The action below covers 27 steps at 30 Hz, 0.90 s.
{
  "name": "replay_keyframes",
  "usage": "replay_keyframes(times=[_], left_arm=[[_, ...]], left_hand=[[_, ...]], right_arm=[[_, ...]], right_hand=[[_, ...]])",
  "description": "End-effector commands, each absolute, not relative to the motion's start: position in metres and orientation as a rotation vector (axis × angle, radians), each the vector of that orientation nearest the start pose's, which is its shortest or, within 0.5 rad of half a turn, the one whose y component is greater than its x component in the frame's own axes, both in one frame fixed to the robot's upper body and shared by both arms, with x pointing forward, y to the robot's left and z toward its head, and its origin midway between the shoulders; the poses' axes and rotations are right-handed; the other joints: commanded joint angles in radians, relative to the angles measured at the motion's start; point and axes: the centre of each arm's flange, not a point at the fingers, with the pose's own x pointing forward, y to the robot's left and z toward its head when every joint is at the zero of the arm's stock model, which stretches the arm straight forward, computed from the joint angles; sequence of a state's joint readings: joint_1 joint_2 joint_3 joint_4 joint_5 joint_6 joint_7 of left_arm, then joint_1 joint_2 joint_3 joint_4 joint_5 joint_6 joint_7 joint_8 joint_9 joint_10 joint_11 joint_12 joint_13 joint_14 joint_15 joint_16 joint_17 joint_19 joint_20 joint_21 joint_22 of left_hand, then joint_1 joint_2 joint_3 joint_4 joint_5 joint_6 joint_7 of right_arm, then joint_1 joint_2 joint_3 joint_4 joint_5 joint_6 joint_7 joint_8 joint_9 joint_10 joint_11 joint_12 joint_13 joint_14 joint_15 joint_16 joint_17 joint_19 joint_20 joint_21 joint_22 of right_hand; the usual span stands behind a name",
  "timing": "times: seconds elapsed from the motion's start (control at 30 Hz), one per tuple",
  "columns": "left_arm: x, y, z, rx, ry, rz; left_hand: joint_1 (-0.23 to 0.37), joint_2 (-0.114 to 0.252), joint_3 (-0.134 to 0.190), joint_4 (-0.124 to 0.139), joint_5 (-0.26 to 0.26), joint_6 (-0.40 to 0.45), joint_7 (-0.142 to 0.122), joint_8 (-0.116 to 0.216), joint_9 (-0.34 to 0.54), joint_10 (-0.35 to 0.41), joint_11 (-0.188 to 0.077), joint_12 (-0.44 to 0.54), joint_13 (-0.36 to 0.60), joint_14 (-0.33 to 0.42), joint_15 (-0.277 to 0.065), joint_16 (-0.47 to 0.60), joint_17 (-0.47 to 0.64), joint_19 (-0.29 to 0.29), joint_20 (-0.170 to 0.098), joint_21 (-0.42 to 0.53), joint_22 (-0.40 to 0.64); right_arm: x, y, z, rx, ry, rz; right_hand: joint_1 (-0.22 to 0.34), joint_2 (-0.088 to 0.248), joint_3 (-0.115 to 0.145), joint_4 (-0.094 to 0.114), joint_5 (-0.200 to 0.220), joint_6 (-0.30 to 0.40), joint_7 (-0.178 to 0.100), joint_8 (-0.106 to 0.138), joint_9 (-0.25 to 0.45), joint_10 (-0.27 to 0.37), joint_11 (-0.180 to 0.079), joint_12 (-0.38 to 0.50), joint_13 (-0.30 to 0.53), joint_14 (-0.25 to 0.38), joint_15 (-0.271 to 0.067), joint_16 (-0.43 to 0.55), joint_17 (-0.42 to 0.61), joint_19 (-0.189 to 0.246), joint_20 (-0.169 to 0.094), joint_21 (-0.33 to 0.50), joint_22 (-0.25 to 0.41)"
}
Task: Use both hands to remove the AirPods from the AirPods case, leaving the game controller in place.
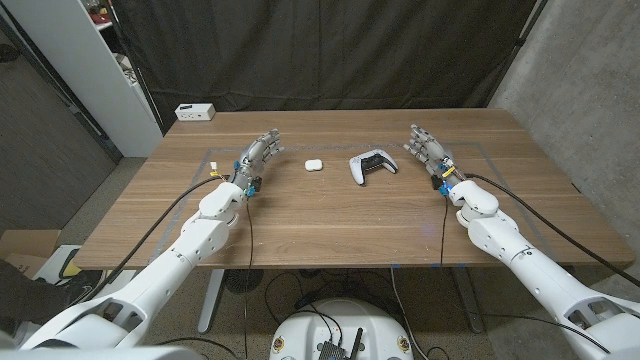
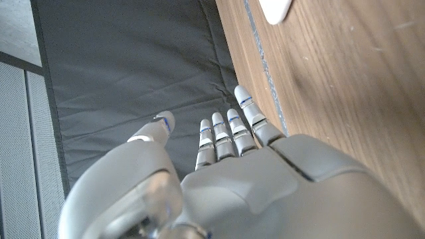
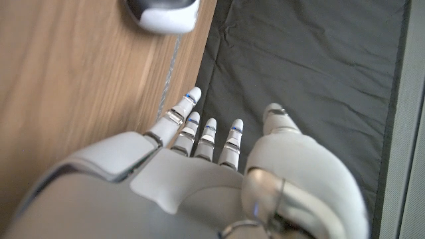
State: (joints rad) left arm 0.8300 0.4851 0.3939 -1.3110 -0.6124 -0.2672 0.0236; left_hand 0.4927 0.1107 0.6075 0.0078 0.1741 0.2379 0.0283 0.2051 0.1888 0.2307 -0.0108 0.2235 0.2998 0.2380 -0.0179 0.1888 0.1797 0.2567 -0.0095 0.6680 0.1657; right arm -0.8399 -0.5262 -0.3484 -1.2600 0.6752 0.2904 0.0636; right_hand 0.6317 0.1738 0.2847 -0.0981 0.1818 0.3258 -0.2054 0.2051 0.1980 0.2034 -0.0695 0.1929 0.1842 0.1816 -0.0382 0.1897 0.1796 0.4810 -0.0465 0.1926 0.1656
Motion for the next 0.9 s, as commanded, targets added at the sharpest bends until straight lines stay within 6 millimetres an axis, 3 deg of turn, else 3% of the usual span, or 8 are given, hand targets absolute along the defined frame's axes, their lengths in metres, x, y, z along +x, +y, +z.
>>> replay_keyframes(times=[0.03, 0.1, 0.17, 0.2, 0.23, 0.4, 0.47, 0.9], left_arm=[[0.656, 0.250, -0.028, 0.005, -0.542, -0.171], [0.655, 0.252, -0.028, 0.032, -0.531, -0.166], [0.655, 0.254, -0.028, 0.062, -0.519, -0.144], [0.654, 0.254, -0.028, 0.074, -0.516, -0.127], [0.654, 0.255, -0.027, 0.087, -0.518, -0.130], [0.651, 0.260, -0.021, 0.194, -0.504, -0.072], [0.649, 0.262, -0.018, 0.251, -0.504, -0.042], [0.640, 0.258, 0.002, 0.612, -0.453, 0.095]], left_hand=[[0.030, -0.006, 0.007, -0.030, 0.003, 0.017, 0.003, 0.006, 0.005, 0.021, -0.001, 0.014, 0.005, 0.013, 0.004, 0.005, -0.002, -0.001, 0.006, -0.007, 0.002], [0.056, -0.013, 0.000, -0.065, -0.001, 0.030, -0.003, 0.008, 0.007, 0.025, -0.003, 0.018, 0.009, 0.008, 0.003, 0.005, -0.001, -0.019, 0.022, -0.025, 0.003], [0.074, -0.025, -0.011, -0.093, -0.002, 0.029, -0.007, 0.007, 0.010, 0.013, 0.000, 0.017, 0.014, -0.010, 0.006, 0.002, 0.001, -0.042, 0.034, -0.043, 0.004], [0.085, -0.025, -0.021, -0.109, -0.003, 0.009, -0.027, -0.001, 0.012, -0.004, -0.002, 0.013, 0.019, -0.025, 0.008, 0.002, 0.004, -0.055, 0.037, -0.057, 0.005], [0.093, -0.029, -0.029, -0.120, -0.003, 0.003, -0.028, -0.002, 0.014, -0.018, 0.002, 0.011, 0.023, -0.039, 0.018, 0.000, 0.005, -0.064, 0.040, -0.066, 0.005], [0.114, -0.040, -0.053, -0.148, -0.001, 0.007, -0.036, 0.005, 0.023, -0.049, 0.003, 0.008, 0.034, -0.105, 0.025, -0.010, 0.006, -0.121, 0.031, -0.108, 0.005], [0.141, -0.044, -0.063, -0.166, 0.003, 0.011, -0.047, 0.011, 0.029, -0.073, -0.010, 0.007, 0.042, -0.139, 0.026, -0.009, 0.005, -0.143, 0.032, -0.131, 0.005], [0.262, -0.094, -0.116, -0.181, 0.020, 0.086, -0.120, 0.049, 0.053, -0.182, -0.015, -0.001, 0.061, -0.258, 0.033, -0.007, 0.004, -0.217, 0.031, -0.231, 0.005]], right_arm=[[0.653, -0.332, -0.031, 0.020, -0.556, 0.203], [0.651, -0.333, -0.026, -0.010, -0.555, 0.197], [0.648, -0.333, -0.022, -0.049, -0.552, 0.178], [0.647, -0.332, -0.021, -0.059, -0.551, 0.180], [0.647, -0.332, -0.020, -0.065, -0.551, 0.185], [0.642, -0.327, -0.015, -0.133, -0.542, 0.179], [0.640, -0.325, -0.014, -0.139, -0.548, 0.183], [0.625, -0.323, -0.022, -0.124, -0.573, 0.185]], right_hand=[[0.009, -0.004, 0.003, 0.000, 0.003, 0.005, 0.046, 0.004, 0.000, 0.011, 0.002, 0.003, 0.005, 0.010, -0.109, 0.007, -0.001, 0.000, -0.056, 0.001, 0.003], [0.011, -0.008, 0.002, -0.004, 0.003, 0.010, 0.060, 0.004, 0.000, 0.015, 0.003, 0.003, 0.006, 0.011, -0.108, 0.006, -0.002, -0.013, -0.048, -0.004, 0.003], [0.012, -0.010, 0.001, -0.006, 0.002, 0.013, 0.052, 0.004, 0.000, 0.016, 0.003, 0.003, 0.006, 0.010, -0.107, 0.005, -0.003, -0.036, -0.030, -0.012, 0.003], [0.014, -0.013, 0.000, -0.010, 0.001, 0.020, 0.000, 0.004, 0.000, 0.017, 0.002, 0.002, 0.006, 0.004, -0.109, 0.002, -0.003, -0.055, -0.015, -0.013, 0.003], [0.016, -0.017, -0.002, -0.014, 0.000, 0.020, -0.010, 0.002, 0.000, 0.014, 0.000, 0.001, 0.007, -0.001, -0.109, -0.001, -0.004, -0.064, -0.010, -0.013, 0.003], [0.028, -0.021, -0.001, -0.026, -0.001, 0.024, -0.019, 0.002, 0.003, 0.006, 0.000, -0.001, 0.008, -0.022, -0.108, -0.007, -0.005, -0.101, 0.013, -0.018, 0.003], [0.030, -0.022, -0.002, -0.028, -0.001, 0.026, -0.020, 0.003, 0.003, 0.003, 0.001, -0.001, 0.009, -0.028, -0.105, -0.008, -0.005, -0.107, 0.015, -0.018, 0.003], [0.030, -0.025, -0.006, -0.030, -0.002, 0.031, -0.019, 0.002, 0.006, -0.020, 0.012, -0.004, 0.012, -0.067, -0.095, -0.013, -0.002, -0.153, 0.023, -0.020, 0.003]])
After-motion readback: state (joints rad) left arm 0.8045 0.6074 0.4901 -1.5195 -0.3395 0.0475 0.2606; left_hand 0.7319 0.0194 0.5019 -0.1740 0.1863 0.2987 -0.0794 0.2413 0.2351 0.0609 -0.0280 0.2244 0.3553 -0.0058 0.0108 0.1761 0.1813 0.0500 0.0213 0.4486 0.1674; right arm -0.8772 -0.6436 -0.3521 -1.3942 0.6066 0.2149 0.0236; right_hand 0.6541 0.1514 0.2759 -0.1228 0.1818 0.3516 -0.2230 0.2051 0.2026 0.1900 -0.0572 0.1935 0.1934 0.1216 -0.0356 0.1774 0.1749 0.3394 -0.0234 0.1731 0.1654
